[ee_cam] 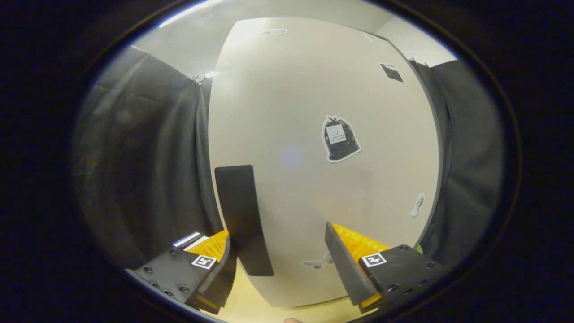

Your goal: Open the shoe cabinet door, grab the shoes and put them into the shoe cabinet, then close the shoe cabinet door.

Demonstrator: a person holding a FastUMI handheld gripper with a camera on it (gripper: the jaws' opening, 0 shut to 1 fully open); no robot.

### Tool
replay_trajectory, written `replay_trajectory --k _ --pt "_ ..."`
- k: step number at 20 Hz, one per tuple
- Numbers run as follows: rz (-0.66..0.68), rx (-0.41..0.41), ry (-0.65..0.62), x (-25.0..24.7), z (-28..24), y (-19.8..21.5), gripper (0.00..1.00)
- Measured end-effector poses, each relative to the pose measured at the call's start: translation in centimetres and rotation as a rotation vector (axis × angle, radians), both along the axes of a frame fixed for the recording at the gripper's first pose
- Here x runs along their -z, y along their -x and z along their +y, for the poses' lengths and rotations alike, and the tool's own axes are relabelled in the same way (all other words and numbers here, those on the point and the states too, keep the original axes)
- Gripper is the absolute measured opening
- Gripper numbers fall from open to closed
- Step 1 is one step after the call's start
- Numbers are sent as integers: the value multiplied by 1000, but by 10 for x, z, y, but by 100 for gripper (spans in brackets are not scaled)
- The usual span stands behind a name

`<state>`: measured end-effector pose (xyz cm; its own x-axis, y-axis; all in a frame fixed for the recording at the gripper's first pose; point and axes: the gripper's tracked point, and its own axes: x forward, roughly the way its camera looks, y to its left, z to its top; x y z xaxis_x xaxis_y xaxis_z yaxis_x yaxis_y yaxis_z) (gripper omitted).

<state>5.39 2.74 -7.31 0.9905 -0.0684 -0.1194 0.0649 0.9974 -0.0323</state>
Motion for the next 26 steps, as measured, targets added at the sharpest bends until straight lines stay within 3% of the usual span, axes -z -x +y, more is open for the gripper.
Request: replay_trajectory --k 16,26 --pt "-16 24 -4 5 4 -5 100" --pt "-11 -60 -66 -2 11 14 100"
